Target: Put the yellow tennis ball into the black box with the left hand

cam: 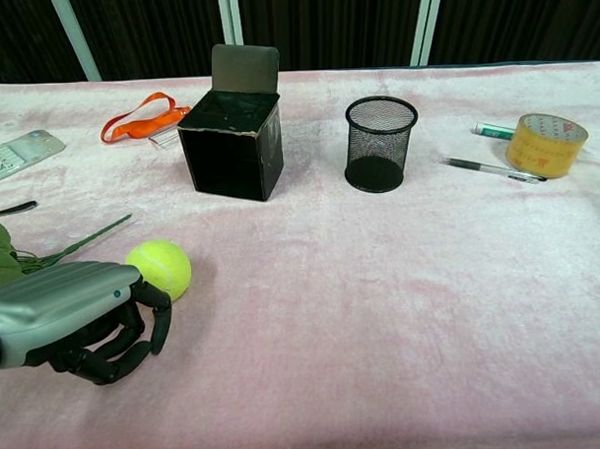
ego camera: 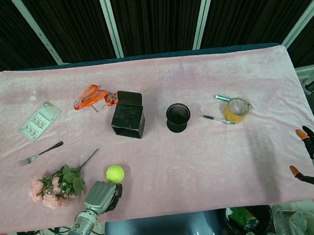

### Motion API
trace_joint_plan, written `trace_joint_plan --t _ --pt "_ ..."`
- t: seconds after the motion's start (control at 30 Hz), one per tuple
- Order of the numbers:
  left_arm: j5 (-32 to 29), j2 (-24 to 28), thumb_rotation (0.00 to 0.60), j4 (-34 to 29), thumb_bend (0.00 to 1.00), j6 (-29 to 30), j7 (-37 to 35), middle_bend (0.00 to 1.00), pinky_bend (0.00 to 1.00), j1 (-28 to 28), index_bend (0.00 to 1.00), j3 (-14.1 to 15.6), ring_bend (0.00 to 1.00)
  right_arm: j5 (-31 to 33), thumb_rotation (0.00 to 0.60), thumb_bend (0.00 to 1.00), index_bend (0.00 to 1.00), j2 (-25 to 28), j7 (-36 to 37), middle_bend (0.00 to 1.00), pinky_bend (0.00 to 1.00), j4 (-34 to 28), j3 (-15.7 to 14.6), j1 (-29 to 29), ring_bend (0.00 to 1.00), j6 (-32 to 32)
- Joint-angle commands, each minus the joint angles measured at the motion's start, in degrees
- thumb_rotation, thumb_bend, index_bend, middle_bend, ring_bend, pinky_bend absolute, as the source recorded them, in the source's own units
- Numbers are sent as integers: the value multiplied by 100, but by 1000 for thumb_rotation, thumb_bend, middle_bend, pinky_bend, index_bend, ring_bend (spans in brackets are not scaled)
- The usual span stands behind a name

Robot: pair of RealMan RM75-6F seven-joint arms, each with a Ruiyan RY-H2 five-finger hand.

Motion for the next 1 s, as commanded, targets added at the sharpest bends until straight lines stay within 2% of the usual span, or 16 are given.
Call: trace_joint_plan --t 0.03,0.5,1.0 --pt "-22 -24 600 38 584 -16 -18 849 976 -14 749 -24 850 2 600 196 10 0 0 1 152 1 2 0 143 1" --pt "-227 -58 600 232 584 -189 2 849 976 -167 749 -126 850 18 600 196 12 -1 4 1 152 -2 9 -3 143 -1" --pt "-203 -394 600 921 584 -254 124 848 976 -469 749 -455 850 73 600 197 20 -5 21 1 152 -23 31 -15 143 0"
